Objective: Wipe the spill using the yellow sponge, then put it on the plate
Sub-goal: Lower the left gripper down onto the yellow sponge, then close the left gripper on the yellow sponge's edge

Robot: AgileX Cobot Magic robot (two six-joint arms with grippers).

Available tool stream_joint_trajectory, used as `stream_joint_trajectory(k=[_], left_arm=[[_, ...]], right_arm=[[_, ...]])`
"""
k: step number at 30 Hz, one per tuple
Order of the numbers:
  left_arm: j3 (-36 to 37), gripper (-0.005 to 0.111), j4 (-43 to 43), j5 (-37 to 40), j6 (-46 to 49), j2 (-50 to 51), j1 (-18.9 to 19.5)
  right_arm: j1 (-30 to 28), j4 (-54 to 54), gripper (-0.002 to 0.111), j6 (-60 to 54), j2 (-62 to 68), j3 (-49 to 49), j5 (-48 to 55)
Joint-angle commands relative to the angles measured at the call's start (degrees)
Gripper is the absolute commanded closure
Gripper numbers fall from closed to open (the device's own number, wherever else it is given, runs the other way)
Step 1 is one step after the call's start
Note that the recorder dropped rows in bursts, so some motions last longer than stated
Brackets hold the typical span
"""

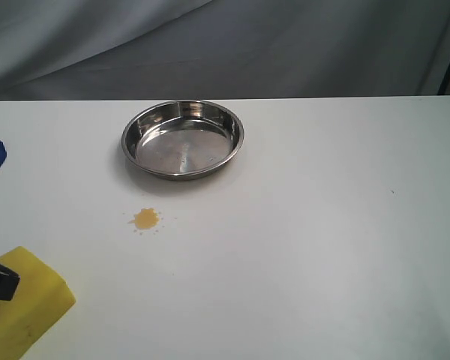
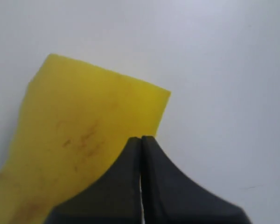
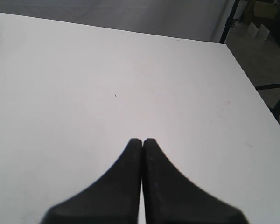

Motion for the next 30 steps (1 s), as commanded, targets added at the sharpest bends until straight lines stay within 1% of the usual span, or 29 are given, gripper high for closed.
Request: stream_joint_trajectory(k=[1, 3, 9, 15, 22, 26, 29, 30], left_arm=[[0.22, 0.107, -5.46, -0.27, 8.34, 0.01, -0.16], [0.22, 0.107, -5.48, -0.27, 9.82, 0.01, -0.16], [0.22, 0.107, -4.9, -1.68, 9.79, 0.01, -0.16], [0.27, 0.107, 1.18, -1.68, 9.68, 0.01, -0.16], [0.27, 0.105, 4.13, -1.68, 9.68, 0.01, -0.16], [0.27, 0.099, 4.65, -1.68, 9.68, 0.01, -0.16], [0.27, 0.089, 6.49, -1.76, 9.68, 0.01, -0.16], [0.27, 0.084, 7.54, -1.82, 9.68, 0.01, -0.16]], right_arm=[[-0.2, 0.29, 0.108, 0.03, 0.2, 0.22, -0.47], [-0.2, 0.29, 0.108, 0.03, 0.2, 0.22, -0.47], [-0.2, 0.29, 0.108, 0.03, 0.2, 0.22, -0.47], [-0.2, 0.29, 0.108, 0.03, 0.2, 0.22, -0.47], [-0.2, 0.29, 0.108, 0.03, 0.2, 0.22, -0.47], [-0.2, 0.29, 0.108, 0.03, 0.2, 0.22, -0.47], [-0.2, 0.29, 0.108, 0.03, 0.2, 0.22, -0.47], [-0.2, 0.29, 0.108, 0.03, 0.2, 0.22, -0.47]])
